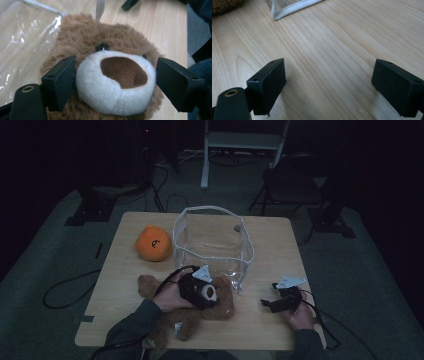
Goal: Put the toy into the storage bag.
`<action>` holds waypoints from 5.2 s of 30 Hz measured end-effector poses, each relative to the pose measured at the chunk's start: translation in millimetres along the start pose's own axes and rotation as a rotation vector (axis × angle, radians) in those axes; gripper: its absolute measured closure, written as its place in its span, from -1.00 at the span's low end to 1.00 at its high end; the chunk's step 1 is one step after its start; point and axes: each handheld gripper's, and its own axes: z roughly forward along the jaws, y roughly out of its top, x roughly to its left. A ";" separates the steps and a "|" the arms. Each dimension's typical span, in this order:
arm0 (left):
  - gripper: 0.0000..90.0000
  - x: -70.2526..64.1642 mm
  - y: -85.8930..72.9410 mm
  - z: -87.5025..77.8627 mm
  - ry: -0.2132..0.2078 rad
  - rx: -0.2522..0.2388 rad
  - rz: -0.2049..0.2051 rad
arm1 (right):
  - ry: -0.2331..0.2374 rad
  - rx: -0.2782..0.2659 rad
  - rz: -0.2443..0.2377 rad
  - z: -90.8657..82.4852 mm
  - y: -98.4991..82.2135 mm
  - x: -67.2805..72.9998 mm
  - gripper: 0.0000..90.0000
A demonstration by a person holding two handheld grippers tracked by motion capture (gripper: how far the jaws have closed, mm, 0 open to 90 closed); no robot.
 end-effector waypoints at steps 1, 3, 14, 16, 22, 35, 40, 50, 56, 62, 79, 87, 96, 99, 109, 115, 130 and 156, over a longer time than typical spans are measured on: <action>-0.60 0.0 -0.1 1.2 0.011 0.014 0.011 | 0.000 0.000 0.001 0.0 0.0 0.0 -0.75; -0.60 -0.4 -0.1 3.3 0.017 0.023 0.015 | -0.001 0.000 0.000 0.0 0.0 0.0 -0.75; -0.60 -2.8 -0.6 5.9 0.060 0.052 0.020 | -0.001 0.000 -0.001 0.0 0.0 -0.1 -0.75; -0.60 -4.8 -1.5 3.3 0.096 0.030 0.038 | 0.000 0.000 -0.001 0.0 0.0 -0.1 -0.75; -0.66 -4.8 -4.4 1.7 0.127 0.026 0.011 | 0.000 0.000 -0.001 0.0 0.0 -0.1 -0.75; -0.63 2.3 -3.7 7.4 0.047 0.069 -0.031 | 0.000 0.000 -0.001 0.0 0.0 -0.1 -0.75; -0.37 0.4 -4.5 6.3 0.050 0.062 -0.036 | -0.001 0.000 -0.001 0.0 0.0 -0.1 -0.75; -0.13 -5.1 -5.9 -2.5 0.068 0.024 0.008 | -0.001 0.000 -0.001 0.0 0.0 -0.1 -0.75; -0.13 -8.2 -7.4 -9.1 0.080 0.000 0.039 | 0.000 0.001 -0.001 0.0 0.0 -0.1 -0.75; -0.12 -9.1 -9.8 -21.3 0.080 -0.058 0.025 | 0.000 0.000 0.000 0.0 0.0 -0.1 -0.75; -0.10 -10.8 -10.5 -48.5 0.089 -0.207 -0.003 | 0.000 0.001 0.000 -0.1 0.0 -0.1 -0.75; -0.09 -9.8 -11.0 -58.1 0.101 -0.262 -0.026 | 0.000 0.001 0.000 -0.1 0.0 -0.1 -0.75; -0.08 -9.7 -10.8 -67.7 0.100 -0.312 -0.039 | 0.000 0.000 0.000 0.0 0.0 0.0 -0.75; -0.08 -9.8 -10.7 -70.3 0.097 -0.327 -0.041 | 0.001 0.001 0.002 -0.1 0.1 0.1 -0.75; -0.08 -11.3 -9.2 -75.5 0.101 -0.344 -0.038 | 0.001 0.000 0.001 -0.1 0.1 0.0 -0.75; -0.08 -11.9 -7.9 -81.5 0.100 -0.368 -0.037 | 0.000 0.001 0.000 -0.1 0.1 0.0 -0.75; -0.08 -15.3 -2.0 -96.3 0.126 -0.410 -0.027 | 0.001 0.000 0.000 -0.1 0.1 0.0 -0.75; -0.08 -12.8 -1.6 -118.6 0.150 -0.464 -0.049 | 0.000 0.001 0.000 -0.2 0.1 0.0 -0.75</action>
